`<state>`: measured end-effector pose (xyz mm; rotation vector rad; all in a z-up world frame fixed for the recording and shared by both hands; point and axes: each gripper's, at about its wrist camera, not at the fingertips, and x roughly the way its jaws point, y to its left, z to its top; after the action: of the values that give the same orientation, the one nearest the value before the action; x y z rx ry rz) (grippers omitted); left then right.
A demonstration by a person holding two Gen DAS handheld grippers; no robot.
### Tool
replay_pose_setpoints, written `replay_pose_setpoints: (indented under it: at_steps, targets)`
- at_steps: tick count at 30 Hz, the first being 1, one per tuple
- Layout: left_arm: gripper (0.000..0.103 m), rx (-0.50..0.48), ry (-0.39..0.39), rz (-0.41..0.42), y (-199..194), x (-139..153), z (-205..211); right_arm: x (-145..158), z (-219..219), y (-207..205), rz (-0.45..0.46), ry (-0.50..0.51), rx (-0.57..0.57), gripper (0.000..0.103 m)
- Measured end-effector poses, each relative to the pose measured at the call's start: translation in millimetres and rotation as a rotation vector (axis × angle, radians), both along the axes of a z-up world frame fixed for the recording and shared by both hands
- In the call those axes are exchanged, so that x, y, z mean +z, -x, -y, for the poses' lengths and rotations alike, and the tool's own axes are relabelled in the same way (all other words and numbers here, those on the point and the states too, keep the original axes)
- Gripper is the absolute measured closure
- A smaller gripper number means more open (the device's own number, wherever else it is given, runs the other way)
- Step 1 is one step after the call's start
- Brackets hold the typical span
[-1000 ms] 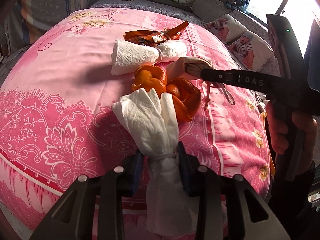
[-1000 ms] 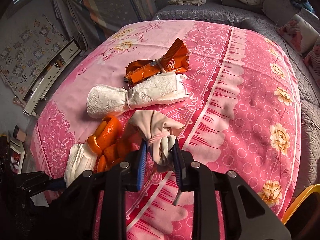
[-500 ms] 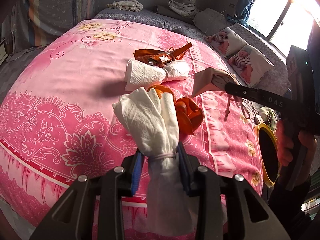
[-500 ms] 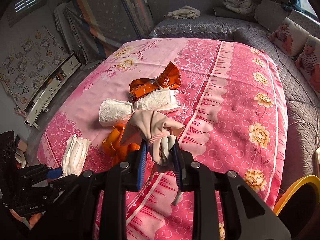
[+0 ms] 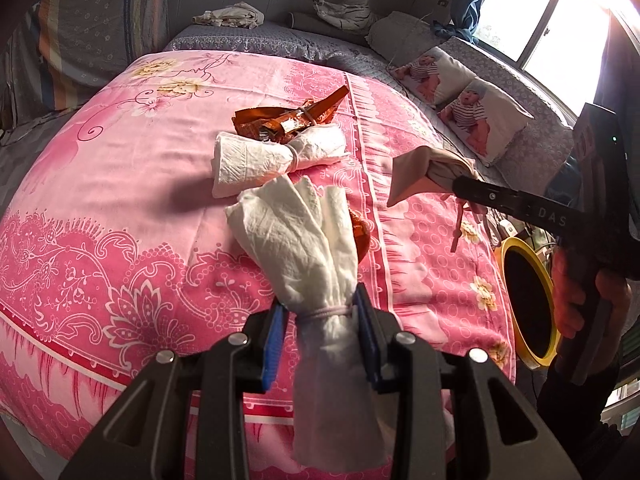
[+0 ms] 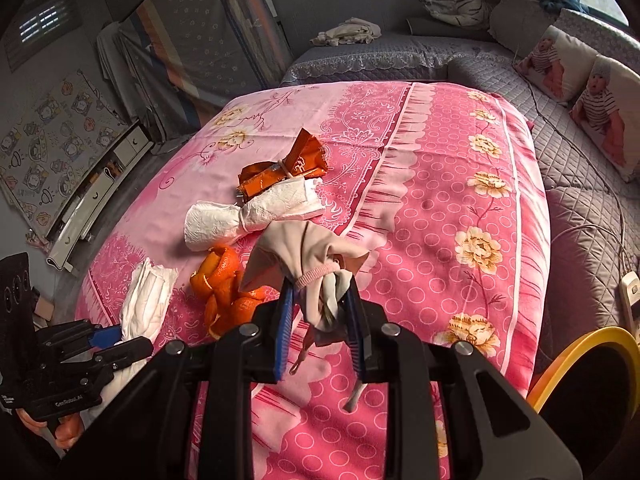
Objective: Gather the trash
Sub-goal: 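Carry the beige pouch and white tissue bundle over the yellow-rimmed bin with both tools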
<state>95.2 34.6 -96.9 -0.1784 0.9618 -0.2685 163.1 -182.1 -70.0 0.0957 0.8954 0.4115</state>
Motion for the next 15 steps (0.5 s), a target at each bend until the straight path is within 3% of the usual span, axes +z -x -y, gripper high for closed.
replay_pose_setpoints:
  at_steps: [15]
  targets:
    - [0.072,-0.193,-0.026,0.027,-21.5,17.0,81.2,5.9,66.1,6.8,0.031,-0.043,-0.125,0.080]
